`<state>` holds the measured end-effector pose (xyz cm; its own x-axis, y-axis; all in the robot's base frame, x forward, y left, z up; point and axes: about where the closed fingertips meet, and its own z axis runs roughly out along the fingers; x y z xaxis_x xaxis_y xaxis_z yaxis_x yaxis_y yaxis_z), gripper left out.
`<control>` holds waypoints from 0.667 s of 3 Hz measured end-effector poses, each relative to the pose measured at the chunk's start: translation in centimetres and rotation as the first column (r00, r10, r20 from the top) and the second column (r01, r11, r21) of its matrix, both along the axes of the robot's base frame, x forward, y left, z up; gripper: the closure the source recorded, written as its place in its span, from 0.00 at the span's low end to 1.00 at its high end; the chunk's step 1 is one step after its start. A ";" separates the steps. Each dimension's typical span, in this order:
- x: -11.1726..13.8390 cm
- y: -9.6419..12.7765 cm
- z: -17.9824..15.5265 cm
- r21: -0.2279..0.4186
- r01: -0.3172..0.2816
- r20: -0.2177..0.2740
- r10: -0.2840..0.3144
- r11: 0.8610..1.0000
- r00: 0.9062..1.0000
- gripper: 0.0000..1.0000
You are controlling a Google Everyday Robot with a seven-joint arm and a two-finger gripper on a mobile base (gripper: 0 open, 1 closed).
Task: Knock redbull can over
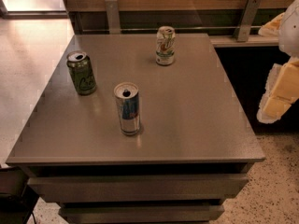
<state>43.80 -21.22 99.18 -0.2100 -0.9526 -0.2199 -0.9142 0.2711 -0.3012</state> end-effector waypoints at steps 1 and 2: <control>0.0 0.0 0.0 0.000 0.000 0.000 0.000 1.000 1.000 0.00; 0.5 0.4 -0.5 0.068 -0.032 -0.009 0.033 0.997 0.999 0.00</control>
Offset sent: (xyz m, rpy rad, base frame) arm 0.0182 0.0108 -0.0186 0.2610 0.0577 0.1256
